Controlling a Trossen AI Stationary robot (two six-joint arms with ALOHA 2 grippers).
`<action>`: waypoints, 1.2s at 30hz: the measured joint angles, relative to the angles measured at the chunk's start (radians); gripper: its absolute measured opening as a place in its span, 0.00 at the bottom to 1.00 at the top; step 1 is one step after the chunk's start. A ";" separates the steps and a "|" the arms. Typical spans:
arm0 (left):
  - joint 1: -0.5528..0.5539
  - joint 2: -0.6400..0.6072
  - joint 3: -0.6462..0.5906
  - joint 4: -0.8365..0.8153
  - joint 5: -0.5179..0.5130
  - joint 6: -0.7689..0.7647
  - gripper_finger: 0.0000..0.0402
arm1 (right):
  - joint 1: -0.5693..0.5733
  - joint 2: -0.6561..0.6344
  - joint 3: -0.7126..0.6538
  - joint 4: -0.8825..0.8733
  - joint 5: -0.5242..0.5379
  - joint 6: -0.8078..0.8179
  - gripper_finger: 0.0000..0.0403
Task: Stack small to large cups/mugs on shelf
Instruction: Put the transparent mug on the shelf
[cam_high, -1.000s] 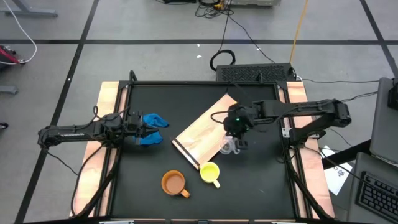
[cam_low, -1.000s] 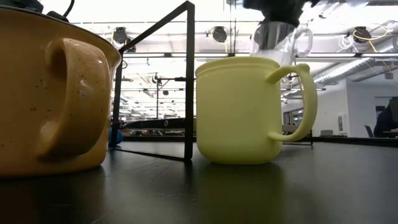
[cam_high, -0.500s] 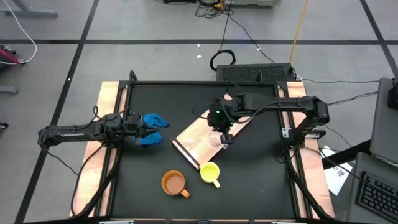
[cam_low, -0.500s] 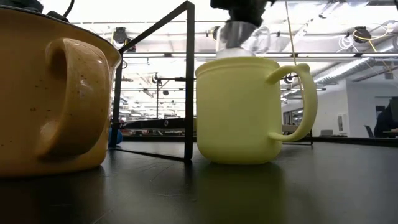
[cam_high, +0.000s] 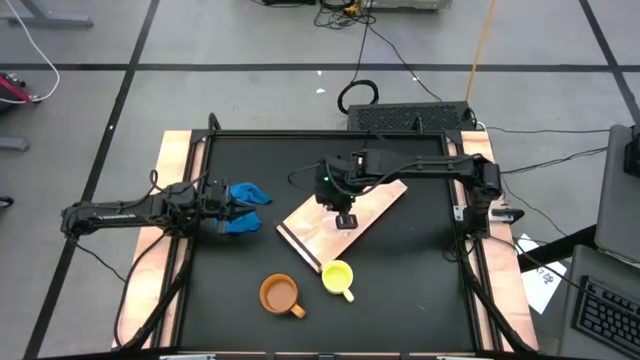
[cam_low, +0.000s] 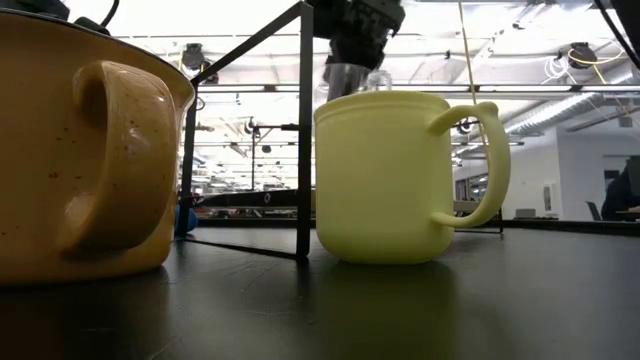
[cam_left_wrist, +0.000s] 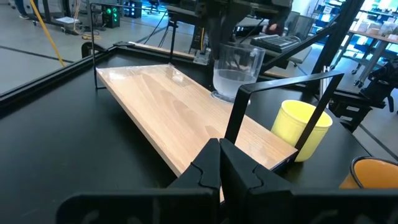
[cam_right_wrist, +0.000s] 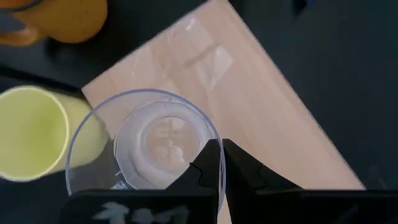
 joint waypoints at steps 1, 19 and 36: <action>0.000 0.000 0.000 0.000 0.000 0.000 0.01 | 0.000 0.008 0.001 0.003 -0.001 -0.004 0.00; 0.000 0.000 0.000 -0.002 0.000 0.003 0.01 | 0.012 0.057 0.005 0.096 -0.001 -0.049 0.00; 0.000 0.000 0.000 -0.002 0.000 0.002 0.01 | 0.076 0.059 0.005 0.123 0.000 0.007 0.00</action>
